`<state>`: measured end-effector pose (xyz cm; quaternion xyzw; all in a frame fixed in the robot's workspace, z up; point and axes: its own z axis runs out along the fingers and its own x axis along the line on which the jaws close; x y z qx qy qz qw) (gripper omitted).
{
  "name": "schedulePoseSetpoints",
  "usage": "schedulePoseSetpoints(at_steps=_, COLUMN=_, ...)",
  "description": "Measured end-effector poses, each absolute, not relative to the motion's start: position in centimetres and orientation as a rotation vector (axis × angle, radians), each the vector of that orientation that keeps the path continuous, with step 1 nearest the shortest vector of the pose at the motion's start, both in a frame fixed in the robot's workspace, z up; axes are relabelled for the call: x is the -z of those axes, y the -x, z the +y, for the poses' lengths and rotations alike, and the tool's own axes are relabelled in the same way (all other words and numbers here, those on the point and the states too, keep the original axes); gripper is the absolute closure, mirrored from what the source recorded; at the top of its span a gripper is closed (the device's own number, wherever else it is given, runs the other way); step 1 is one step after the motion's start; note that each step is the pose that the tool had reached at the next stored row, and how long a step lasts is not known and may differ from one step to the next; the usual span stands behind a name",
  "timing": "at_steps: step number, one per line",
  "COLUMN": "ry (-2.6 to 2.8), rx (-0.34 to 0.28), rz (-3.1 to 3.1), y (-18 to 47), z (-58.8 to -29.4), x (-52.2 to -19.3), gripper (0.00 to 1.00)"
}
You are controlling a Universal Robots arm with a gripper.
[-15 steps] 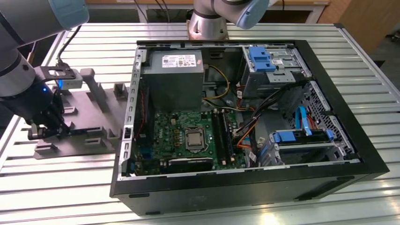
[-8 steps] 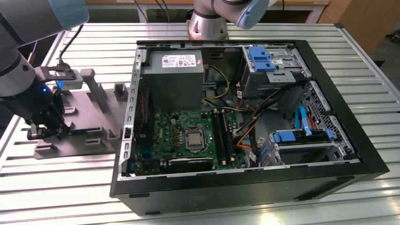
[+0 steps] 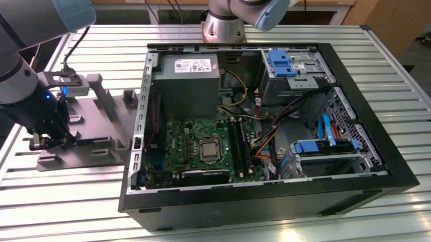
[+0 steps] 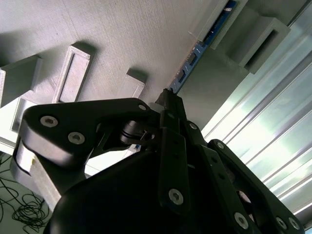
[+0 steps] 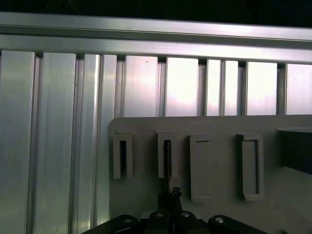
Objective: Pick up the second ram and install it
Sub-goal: 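Pick up the second ram and move it above second insertion slot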
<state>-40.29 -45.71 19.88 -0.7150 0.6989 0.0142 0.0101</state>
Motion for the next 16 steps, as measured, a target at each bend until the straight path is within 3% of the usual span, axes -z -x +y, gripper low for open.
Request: schedulePoseSetpoints(at_steps=16, ry=2.232, rx=-0.045, rz=2.181, y=40.3, z=-45.7, x=-22.2, gripper=0.88)
